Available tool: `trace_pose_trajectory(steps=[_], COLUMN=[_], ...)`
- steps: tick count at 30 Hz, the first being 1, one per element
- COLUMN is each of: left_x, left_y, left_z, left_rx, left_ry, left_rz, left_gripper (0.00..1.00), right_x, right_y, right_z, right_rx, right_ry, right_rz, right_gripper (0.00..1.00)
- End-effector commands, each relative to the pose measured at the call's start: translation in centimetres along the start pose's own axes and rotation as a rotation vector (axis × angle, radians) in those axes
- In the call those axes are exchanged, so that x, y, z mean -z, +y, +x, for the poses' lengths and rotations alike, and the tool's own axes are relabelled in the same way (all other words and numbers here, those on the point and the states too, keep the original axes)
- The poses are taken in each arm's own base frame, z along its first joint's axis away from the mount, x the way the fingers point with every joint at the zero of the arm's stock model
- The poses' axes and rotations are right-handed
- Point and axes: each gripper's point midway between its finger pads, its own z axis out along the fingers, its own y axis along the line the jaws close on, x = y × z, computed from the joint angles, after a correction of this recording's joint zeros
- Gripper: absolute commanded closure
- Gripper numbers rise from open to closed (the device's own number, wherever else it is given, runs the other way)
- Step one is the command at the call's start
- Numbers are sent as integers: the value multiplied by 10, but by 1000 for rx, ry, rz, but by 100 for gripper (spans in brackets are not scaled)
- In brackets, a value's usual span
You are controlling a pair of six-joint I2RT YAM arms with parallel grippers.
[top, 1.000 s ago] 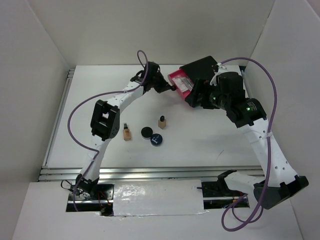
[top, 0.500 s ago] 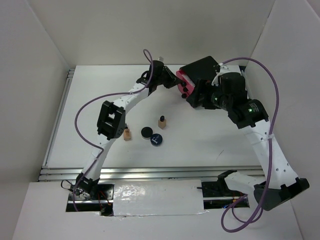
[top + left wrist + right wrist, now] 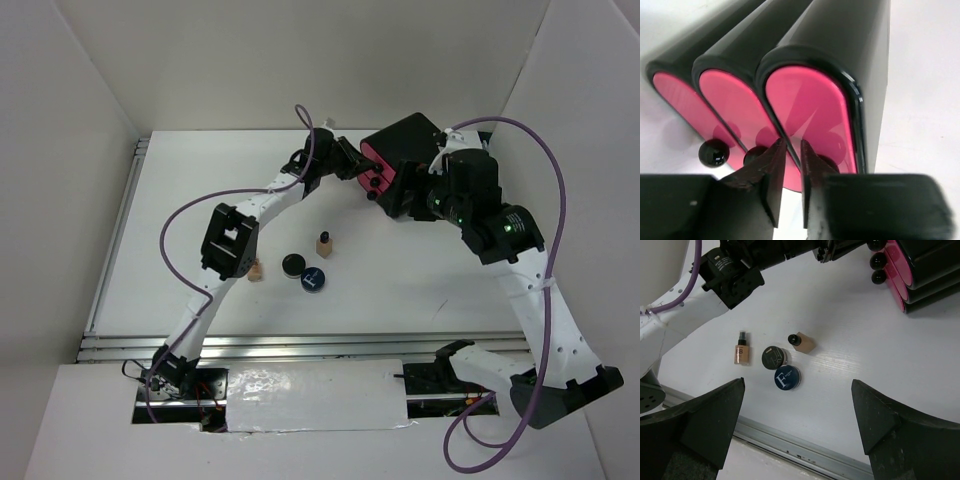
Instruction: Organize the makeup
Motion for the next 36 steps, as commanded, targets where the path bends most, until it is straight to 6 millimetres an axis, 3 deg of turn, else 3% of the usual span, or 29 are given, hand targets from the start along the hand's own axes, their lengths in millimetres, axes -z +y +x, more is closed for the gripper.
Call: trace_pose_trajectory(steps=[1, 3, 4, 5, 6, 12, 24, 36], left_x=[9, 23, 24, 33, 34, 24, 0, -11], left_y=[-31, -41, -19, -28, -18, -8, 7, 23], left_z=[2, -6, 3, 0, 0, 9, 18, 25], left_rx=[-40, -36, -16, -17, -10, 33, 120, 185], left_ry=[-10, -58, -53, -71, -79, -37, 13, 23], left_rz=[82, 74, 24, 36, 19, 45, 86, 105], left_gripper=[67, 60, 54, 43, 39, 30, 30, 50], right_x=[7, 6, 5, 5, 5, 3, 4, 3], right_y=[-3, -3, -2, -2, -1, 0, -3, -4], right_z=[-1, 1, 0, 1, 1, 1, 5, 4], right_rx=[14, 14, 15, 13, 12, 11, 21, 25], right_ry=[-19, -13, -14, -12, -11, -8, -4, -6], right_rz=[6, 0, -3, -6, -8, -14, -5, 0], right_gripper=[5, 5, 5, 5, 5, 5, 4, 3])
